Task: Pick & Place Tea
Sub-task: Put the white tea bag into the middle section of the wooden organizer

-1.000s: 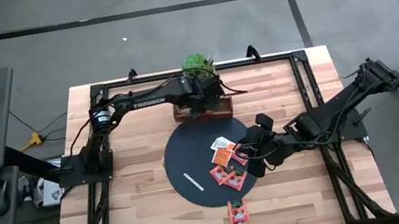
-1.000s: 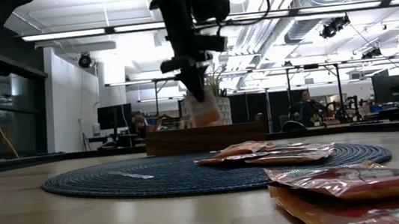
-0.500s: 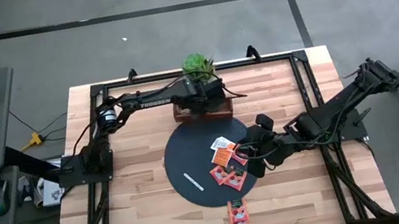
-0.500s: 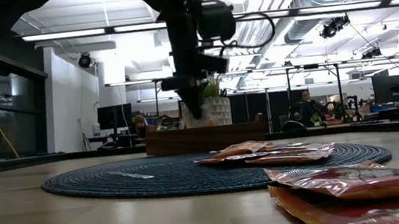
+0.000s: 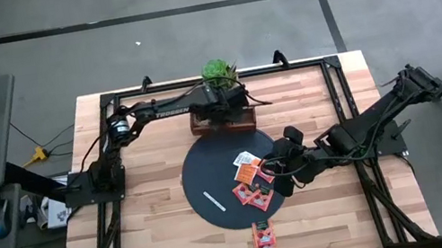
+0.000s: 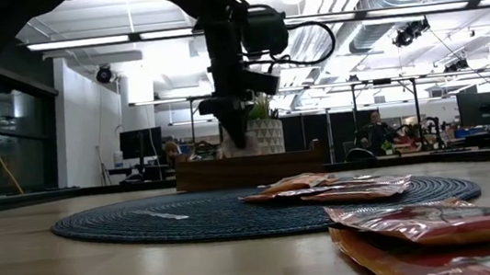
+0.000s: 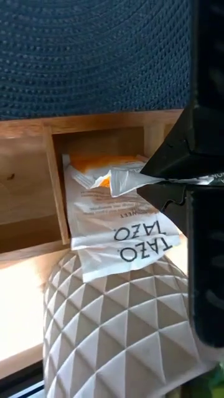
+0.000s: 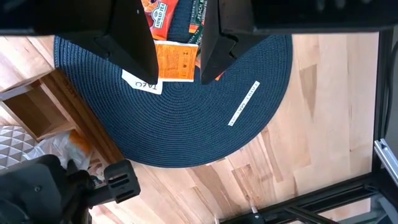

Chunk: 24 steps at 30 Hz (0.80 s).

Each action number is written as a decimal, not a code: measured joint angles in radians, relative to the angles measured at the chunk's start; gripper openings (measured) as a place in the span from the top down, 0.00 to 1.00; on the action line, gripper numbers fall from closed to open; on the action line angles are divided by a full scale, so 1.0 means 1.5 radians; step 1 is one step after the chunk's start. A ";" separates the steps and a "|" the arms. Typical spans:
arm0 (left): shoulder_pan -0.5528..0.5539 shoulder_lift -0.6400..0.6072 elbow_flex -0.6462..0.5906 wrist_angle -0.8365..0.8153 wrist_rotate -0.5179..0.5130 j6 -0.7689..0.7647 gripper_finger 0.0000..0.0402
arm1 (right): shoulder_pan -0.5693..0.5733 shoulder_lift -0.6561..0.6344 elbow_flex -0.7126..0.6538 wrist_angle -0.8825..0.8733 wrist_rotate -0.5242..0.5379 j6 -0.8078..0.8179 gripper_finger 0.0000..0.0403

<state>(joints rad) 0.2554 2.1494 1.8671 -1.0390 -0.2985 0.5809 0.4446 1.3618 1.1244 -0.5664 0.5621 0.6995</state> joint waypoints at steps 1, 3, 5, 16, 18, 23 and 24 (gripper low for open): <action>0.000 0.000 0.000 0.002 0.000 0.002 1.00 | 0.000 0.000 0.000 0.000 0.000 0.000 0.71; 0.000 0.000 0.000 0.010 0.000 0.006 1.00 | 0.000 0.000 0.000 0.000 0.001 0.000 0.71; 0.000 0.000 0.000 0.023 0.005 0.010 1.00 | 0.000 0.000 0.000 -0.001 0.001 0.000 0.71; 0.000 0.000 0.000 0.022 0.001 -0.008 0.72 | 0.000 0.000 0.000 -0.003 0.003 0.002 0.71; 0.000 0.000 0.000 0.022 -0.007 -0.015 0.66 | 0.000 0.000 0.000 -0.003 0.003 0.002 0.71; 0.000 -0.011 -0.001 0.017 -0.026 -0.030 0.59 | 0.000 0.000 0.000 -0.008 0.000 0.002 0.71; 0.000 -0.015 0.000 0.021 -0.031 -0.033 0.59 | 0.000 0.000 0.000 -0.010 -0.001 0.001 0.71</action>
<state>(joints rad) 0.2554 2.1266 1.8666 -1.0077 -0.3456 0.5318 0.4448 1.3618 1.1244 -0.5810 0.5612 0.7016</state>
